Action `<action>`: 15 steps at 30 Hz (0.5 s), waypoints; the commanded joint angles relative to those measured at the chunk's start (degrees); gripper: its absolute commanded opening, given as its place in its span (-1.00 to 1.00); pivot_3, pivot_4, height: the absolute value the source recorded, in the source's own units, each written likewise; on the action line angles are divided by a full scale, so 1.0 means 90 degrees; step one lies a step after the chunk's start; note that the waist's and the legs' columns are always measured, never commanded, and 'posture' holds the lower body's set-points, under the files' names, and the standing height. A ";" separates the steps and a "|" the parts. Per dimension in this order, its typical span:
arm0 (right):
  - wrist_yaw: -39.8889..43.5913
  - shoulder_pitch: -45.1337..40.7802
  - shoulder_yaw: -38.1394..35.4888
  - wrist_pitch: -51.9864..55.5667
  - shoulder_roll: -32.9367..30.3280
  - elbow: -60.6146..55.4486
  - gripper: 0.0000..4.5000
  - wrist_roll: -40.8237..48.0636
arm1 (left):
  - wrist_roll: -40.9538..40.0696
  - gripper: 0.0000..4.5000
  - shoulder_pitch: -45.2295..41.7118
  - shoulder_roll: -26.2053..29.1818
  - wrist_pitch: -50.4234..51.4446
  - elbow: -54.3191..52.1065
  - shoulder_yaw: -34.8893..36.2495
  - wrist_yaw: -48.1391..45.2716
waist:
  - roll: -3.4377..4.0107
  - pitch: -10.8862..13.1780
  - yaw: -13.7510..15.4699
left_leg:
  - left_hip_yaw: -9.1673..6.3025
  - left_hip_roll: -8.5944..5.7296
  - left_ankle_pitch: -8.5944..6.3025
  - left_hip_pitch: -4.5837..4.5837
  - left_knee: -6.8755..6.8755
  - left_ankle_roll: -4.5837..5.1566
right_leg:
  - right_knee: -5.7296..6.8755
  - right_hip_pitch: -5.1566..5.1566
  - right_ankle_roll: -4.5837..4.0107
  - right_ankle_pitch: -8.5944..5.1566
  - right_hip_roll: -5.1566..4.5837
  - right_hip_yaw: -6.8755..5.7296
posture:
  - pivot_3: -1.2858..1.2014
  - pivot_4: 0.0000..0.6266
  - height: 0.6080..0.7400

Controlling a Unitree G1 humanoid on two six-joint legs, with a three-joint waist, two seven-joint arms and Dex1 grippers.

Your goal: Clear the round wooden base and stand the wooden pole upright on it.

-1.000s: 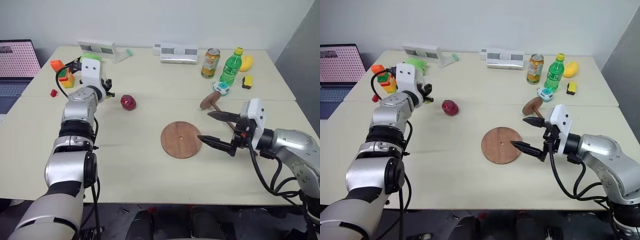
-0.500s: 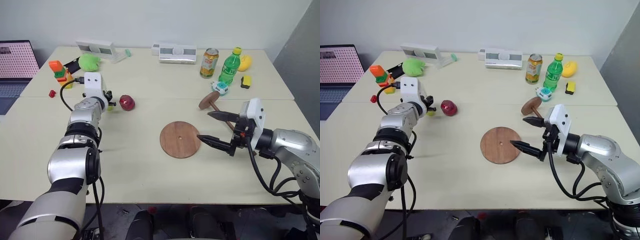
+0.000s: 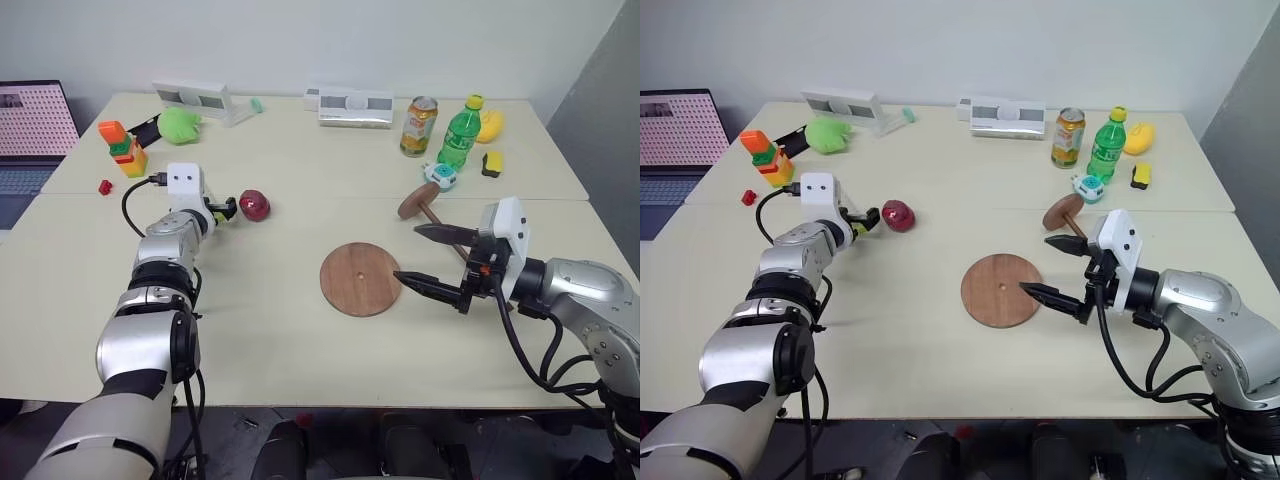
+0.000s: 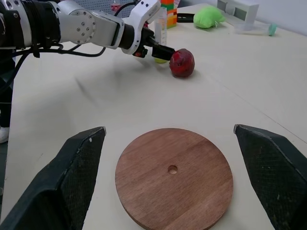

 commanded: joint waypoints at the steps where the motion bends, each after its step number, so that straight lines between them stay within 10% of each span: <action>1: -0.0028 -0.0113 -0.0054 -0.0110 0.0029 -0.0145 1.00 0.0008 | 0.0014 0.99 0.0106 0.0066 0.0251 -0.0670 -0.0110 -0.0190 | 0.0000 0.0000 -0.0001 | 0.0000 0.0000 0.0000 0.0000 0.0000 0.0000 | 0.0001 0.0000 0.0000 0.0000 0.0000 0.0000 | 0.03 -0.52 1.00; 15: 0.0026 -0.0020 -0.0081 -0.0124 0.0021 -0.0144 1.00 0.0025 | -0.0229 0.99 0.1705 0.0665 0.3114 -0.4734 -0.0265 -0.0904 | 0.0001 0.0000 -0.0021 | -0.0003 0.0005 0.0001 0.0001 0.0000 -0.0002 | 0.0002 0.0000 0.0000 0.0000 0.0001 0.0001 | 0.03 -0.52 1.00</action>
